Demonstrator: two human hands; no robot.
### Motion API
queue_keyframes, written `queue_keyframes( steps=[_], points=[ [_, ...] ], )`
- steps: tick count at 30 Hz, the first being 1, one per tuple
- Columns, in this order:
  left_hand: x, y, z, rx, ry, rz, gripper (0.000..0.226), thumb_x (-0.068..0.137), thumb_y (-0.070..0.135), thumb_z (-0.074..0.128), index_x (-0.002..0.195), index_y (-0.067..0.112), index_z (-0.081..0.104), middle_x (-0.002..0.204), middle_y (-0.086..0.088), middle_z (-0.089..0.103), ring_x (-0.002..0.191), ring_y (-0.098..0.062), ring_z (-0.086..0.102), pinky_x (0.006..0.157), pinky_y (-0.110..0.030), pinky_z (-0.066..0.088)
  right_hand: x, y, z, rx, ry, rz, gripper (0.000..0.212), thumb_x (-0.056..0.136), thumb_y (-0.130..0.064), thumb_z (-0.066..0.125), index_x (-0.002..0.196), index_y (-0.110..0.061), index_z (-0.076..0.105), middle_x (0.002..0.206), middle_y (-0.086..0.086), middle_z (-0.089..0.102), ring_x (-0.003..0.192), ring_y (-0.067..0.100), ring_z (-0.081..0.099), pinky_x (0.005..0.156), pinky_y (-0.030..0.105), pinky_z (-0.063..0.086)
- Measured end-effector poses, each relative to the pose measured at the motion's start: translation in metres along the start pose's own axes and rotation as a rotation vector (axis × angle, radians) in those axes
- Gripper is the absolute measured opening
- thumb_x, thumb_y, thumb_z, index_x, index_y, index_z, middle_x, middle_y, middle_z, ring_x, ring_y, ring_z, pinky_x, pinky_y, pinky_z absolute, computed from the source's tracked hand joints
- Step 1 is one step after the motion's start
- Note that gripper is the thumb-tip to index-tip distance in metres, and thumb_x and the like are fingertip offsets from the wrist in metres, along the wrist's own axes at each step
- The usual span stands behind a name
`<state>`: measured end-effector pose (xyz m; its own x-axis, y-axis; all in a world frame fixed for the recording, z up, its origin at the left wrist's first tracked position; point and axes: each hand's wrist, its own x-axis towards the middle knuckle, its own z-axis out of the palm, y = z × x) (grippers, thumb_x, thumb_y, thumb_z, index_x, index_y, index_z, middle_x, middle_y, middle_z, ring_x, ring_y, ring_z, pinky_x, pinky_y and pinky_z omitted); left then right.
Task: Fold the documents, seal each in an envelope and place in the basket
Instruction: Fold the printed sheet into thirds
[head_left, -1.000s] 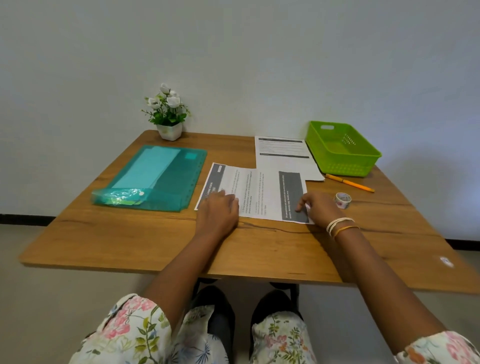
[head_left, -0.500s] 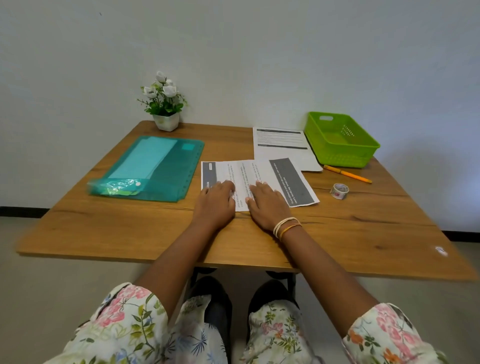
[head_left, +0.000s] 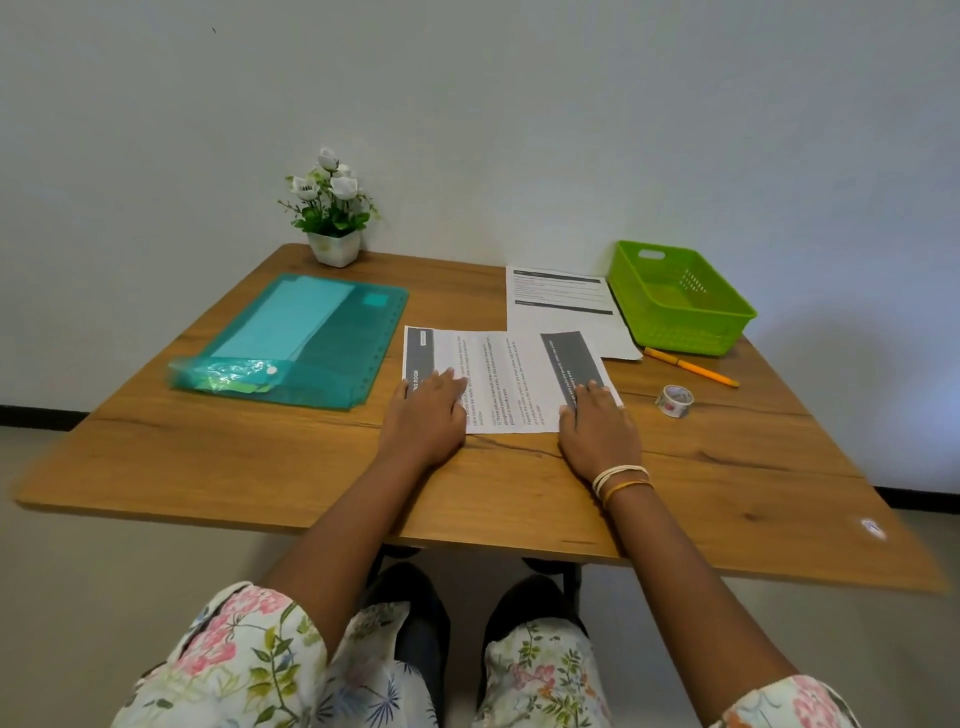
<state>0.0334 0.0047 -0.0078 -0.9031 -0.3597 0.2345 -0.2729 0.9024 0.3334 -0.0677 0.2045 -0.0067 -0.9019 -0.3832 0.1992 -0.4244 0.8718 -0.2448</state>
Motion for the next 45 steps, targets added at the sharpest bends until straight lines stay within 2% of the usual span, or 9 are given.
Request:
queue_keyframes(
  steps=[4, 7, 12, 15, 23, 29, 35, 39, 45],
  points=[
    [-0.002, 0.0, 0.006, 0.074, 0.128, -0.143, 0.045, 0.095, 0.036, 0.043, 0.134, 0.014, 0.048, 0.152, -0.018, 0.03, 0.142, -0.031, 0.026, 0.116, -0.049, 0.025, -0.013, -0.006, 0.002, 0.084, -0.022, -0.168, 0.056, 0.099, -0.043, 0.034, 0.147, -0.014, 0.03, 0.156, 0.006, 0.026, 0.145, 0.021, 0.022, 0.118, 0.041, 0.021],
    [-0.001, -0.004, 0.007, 0.02, 0.218, -0.286, 0.042, 0.093, 0.036, 0.048, 0.126, 0.011, 0.05, 0.134, -0.019, 0.048, 0.125, -0.033, 0.044, 0.104, -0.046, 0.041, -0.017, -0.01, 0.006, 0.066, -0.098, -0.247, 0.055, 0.1, -0.045, 0.031, 0.148, -0.018, 0.029, 0.156, 0.002, 0.028, 0.144, 0.018, 0.024, 0.118, 0.039, 0.018],
    [0.0, -0.001, 0.004, -0.071, 0.31, -0.209, 0.037, 0.093, 0.031, 0.052, 0.125, 0.014, 0.056, 0.117, -0.01, 0.06, 0.105, -0.024, 0.056, 0.088, -0.037, 0.05, -0.013, -0.011, 0.003, 0.067, -0.065, -0.194, 0.054, 0.099, -0.042, 0.034, 0.147, -0.018, 0.032, 0.155, 0.002, 0.031, 0.143, 0.018, 0.026, 0.118, 0.039, 0.019],
    [-0.002, 0.0, -0.005, -0.277, 0.374, -0.196, 0.029, 0.094, 0.022, 0.055, 0.122, 0.013, 0.06, 0.115, -0.006, 0.061, 0.096, -0.014, 0.057, 0.071, -0.023, 0.043, -0.014, -0.011, 0.002, 0.07, -0.05, -0.188, 0.053, 0.099, -0.041, 0.035, 0.146, -0.017, 0.033, 0.154, 0.002, 0.032, 0.143, 0.017, 0.027, 0.118, 0.039, 0.02],
    [-0.003, -0.006, -0.013, -0.617, 0.392, -0.319, 0.022, 0.093, 0.011, 0.056, 0.113, 0.013, 0.066, 0.112, -0.006, 0.066, 0.088, -0.009, 0.058, 0.053, -0.01, 0.039, -0.017, -0.012, 0.001, 0.05, -0.004, -0.153, 0.05, 0.097, -0.038, 0.038, 0.143, -0.016, 0.04, 0.151, 0.005, 0.037, 0.14, 0.019, 0.032, 0.116, 0.041, 0.022],
    [-0.001, -0.008, -0.014, -0.667, 0.425, -0.362, 0.023, 0.093, 0.01, 0.055, 0.109, 0.012, 0.07, 0.107, -0.005, 0.069, 0.091, -0.014, 0.063, 0.06, -0.018, 0.046, -0.028, -0.046, -0.001, 0.207, 0.056, -0.287, 0.051, 0.095, -0.037, 0.045, 0.142, -0.016, 0.039, 0.148, 0.004, 0.04, 0.137, 0.019, 0.035, 0.116, 0.041, 0.027],
    [0.002, -0.011, -0.014, -0.726, 0.435, -0.403, 0.024, 0.091, 0.013, 0.055, 0.104, 0.013, 0.074, 0.099, -0.005, 0.073, 0.081, -0.013, 0.066, 0.056, -0.018, 0.046, -0.031, -0.095, 0.002, 0.239, 0.012, -0.51, 0.056, 0.085, -0.057, 0.053, 0.127, -0.02, 0.048, 0.124, 0.0, 0.058, 0.108, 0.018, 0.054, 0.093, 0.034, 0.045],
    [-0.003, -0.006, -0.019, -0.863, 0.474, -0.334, 0.022, 0.097, 0.02, 0.049, 0.099, 0.022, 0.07, 0.085, 0.007, 0.071, 0.08, -0.013, 0.067, 0.068, -0.031, 0.053, -0.028, -0.109, 0.005, 0.267, 0.095, -0.428, 0.04, 0.086, -0.039, 0.059, 0.121, -0.019, 0.056, 0.114, 0.003, 0.062, 0.099, 0.019, 0.057, 0.085, 0.032, 0.048],
    [0.0, -0.007, -0.013, -0.93, 0.389, -0.304, 0.033, 0.1, 0.033, 0.043, 0.126, 0.021, 0.059, 0.092, 0.005, 0.07, 0.085, -0.008, 0.067, 0.079, -0.039, 0.058, -0.028, -0.117, 0.001, 0.662, 0.169, -0.096, 0.034, 0.088, -0.012, 0.057, 0.122, -0.012, 0.057, 0.118, 0.009, 0.062, 0.106, 0.025, 0.059, 0.088, 0.032, 0.052]
  ],
)
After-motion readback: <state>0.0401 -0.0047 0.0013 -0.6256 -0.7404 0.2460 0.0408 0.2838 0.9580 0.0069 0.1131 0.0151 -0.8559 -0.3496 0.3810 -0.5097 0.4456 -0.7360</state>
